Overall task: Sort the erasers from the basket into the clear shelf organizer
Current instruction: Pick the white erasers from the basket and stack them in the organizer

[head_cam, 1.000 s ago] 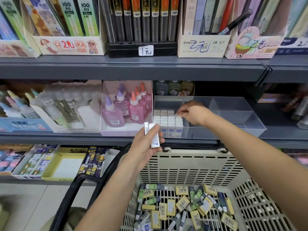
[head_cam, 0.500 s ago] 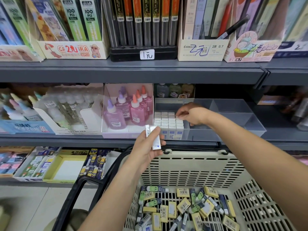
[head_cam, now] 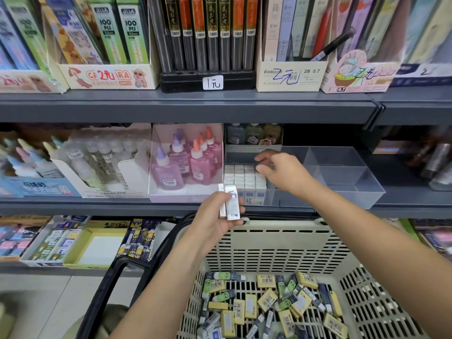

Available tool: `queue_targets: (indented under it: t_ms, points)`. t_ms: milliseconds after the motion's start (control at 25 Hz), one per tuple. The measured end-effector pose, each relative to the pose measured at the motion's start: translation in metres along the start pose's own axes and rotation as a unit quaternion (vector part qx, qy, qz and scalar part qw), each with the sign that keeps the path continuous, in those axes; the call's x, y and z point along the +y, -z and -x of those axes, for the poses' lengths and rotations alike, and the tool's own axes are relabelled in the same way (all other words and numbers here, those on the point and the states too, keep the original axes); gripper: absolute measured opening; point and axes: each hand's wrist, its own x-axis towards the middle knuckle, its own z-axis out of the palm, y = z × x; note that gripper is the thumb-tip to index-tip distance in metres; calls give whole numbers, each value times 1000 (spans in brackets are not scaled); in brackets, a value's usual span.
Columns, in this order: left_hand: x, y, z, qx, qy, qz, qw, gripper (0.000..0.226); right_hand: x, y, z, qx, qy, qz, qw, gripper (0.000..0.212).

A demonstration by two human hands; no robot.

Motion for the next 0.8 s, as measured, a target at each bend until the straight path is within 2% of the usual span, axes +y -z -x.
queue_targets:
  t_ms: [80, 160, 280, 480, 600, 680, 800]
  points:
    - [-4, -3, 1, -17, -9, -14, 1000, 12, -13, -2, 16, 16, 45, -40, 998, 16]
    - [-7, -7, 2, -43, -30, -31, 998, 22, -24, -3, 32, -24, 63, -98, 993, 15]
    - [-10, -11, 2, -44, -55, -44, 997, 33, -30, 3, 46, -66, 32, -154, 985, 14]
    - [-12, -13, 2, -29, -51, -37, 998, 32, -26, 10, 50, -56, -70, -260, 962, 8]
    - [-9, -9, 3, -25, -22, -19, 999, 28, -21, 15, 50, -75, -66, -306, 947, 12]
    - [-6, -8, 2, -22, -32, -28, 999, 23, -18, 16, 48, -90, -68, -312, 943, 15]
    - [-4, -9, -3, 4, -59, -33, 998, 26, -17, 20, 45, -82, -90, -311, 943, 7]
